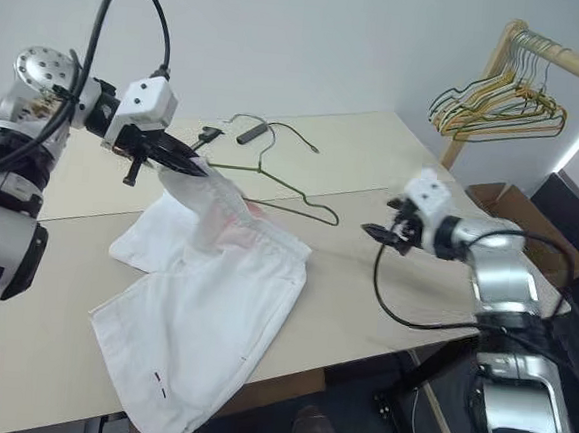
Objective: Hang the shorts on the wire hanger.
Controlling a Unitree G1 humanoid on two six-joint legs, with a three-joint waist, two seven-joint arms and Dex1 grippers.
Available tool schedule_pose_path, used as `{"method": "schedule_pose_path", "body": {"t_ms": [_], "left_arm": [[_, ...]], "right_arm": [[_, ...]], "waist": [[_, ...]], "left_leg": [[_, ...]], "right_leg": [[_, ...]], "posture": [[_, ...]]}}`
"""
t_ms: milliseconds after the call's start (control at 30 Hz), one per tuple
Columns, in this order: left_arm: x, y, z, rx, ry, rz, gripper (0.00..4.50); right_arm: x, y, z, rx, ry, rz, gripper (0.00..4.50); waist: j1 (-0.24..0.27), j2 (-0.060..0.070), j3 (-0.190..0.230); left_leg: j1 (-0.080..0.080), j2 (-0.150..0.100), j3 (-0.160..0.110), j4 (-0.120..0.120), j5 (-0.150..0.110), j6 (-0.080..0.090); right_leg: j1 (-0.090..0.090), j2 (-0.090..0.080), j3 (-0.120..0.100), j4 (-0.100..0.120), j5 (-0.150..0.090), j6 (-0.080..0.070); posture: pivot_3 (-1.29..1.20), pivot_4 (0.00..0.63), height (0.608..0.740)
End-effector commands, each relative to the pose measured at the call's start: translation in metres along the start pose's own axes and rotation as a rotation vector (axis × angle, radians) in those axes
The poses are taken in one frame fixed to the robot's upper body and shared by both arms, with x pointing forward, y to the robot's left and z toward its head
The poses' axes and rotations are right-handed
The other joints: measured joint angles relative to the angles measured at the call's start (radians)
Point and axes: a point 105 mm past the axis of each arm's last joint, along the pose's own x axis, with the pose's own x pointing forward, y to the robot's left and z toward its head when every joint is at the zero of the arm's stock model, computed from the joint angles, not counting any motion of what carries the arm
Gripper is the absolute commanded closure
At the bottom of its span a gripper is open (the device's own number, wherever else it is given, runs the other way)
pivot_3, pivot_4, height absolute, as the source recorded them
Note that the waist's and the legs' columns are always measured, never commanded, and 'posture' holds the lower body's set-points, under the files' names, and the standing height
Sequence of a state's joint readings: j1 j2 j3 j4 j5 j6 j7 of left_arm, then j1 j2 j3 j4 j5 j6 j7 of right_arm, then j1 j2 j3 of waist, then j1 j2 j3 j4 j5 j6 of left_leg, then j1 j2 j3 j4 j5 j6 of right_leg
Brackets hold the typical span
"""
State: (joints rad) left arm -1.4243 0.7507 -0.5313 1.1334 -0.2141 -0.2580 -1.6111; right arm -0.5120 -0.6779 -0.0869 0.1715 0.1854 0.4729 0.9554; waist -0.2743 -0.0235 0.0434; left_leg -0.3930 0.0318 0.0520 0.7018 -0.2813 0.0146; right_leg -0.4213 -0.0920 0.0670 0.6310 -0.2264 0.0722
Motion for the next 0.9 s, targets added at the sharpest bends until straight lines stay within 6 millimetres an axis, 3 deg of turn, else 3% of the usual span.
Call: {"method": "schedule_pose_path", "body": {"t_ms": [33, 200, 400, 500, 800, 900], "left_arm": [[-0.014, 0.011, 0.023, 0.073, -0.039, 0.050, 4.50], [-0.016, 0.012, 0.024, 0.070, -0.046, 0.057, 4.50], [-0.017, 0.012, 0.024, 0.070, -0.047, 0.061, 4.50], [-0.018, 0.012, 0.025, 0.070, -0.050, 0.063, 4.50], [-0.019, 0.011, 0.023, 0.059, -0.066, 0.071, 4.50], [-0.020, 0.010, 0.021, 0.051, -0.068, 0.076, 4.50]], "right_arm": [[0.005, 0.031, -0.006, 0.159, -0.042, 0.087, 0.53], [0.044, 0.091, -0.008, 0.395, -0.099, 0.254, 0.53], [0.075, 0.113, 0.011, 0.491, -0.165, 0.322, 0.53], [0.083, 0.118, 0.006, 0.482, -0.132, 0.330, 1.15], [0.087, 0.120, -0.005, 0.501, -0.104, 0.344, 4.38], [0.087, 0.118, -0.004, 0.469, -0.111, 0.334, 4.48]], "waist": [[-0.007, 0.000, 0.000], [-0.034, 0.000, 0.000], [-0.041, 0.000, 0.000], [-0.033, 0.000, 0.000], [-0.019, 0.000, 0.000], [-0.016, 0.000, 0.000]], "left_leg": [[0.000, 0.000, 0.000, 0.000, 0.000, 0.000], [0.004, 0.000, 0.003, 0.001, 0.000, 0.000], [0.003, -0.001, 0.002, 0.002, 0.000, 0.000], [0.001, -0.001, 0.000, 0.002, 0.000, 0.000], [-0.002, -0.001, 0.000, 0.002, 0.000, 0.000], [-0.001, -0.001, 0.000, 0.002, 0.000, 0.000]], "right_leg": [[0.000, 0.000, 0.000, 0.000, 0.000, 0.000], [0.001, 0.000, 0.005, 0.004, 0.000, 0.000], [-0.001, 0.000, 0.005, 0.009, 0.000, 0.001], [0.000, 0.000, 0.003, 0.010, -0.001, 0.001], [-0.002, 0.000, 0.003, 0.010, -0.001, 0.001], [-0.002, 0.000, 0.003, 0.010, -0.001, 0.001]], "posture": [[-0.24, 0.000, 0.740], [-0.24, 0.000, 0.740], [-0.24, 0.000, 0.740], [-0.23, 0.000, 0.740], [-0.22, 0.000, 0.740], [-0.22, 0.000, 0.740]]}}
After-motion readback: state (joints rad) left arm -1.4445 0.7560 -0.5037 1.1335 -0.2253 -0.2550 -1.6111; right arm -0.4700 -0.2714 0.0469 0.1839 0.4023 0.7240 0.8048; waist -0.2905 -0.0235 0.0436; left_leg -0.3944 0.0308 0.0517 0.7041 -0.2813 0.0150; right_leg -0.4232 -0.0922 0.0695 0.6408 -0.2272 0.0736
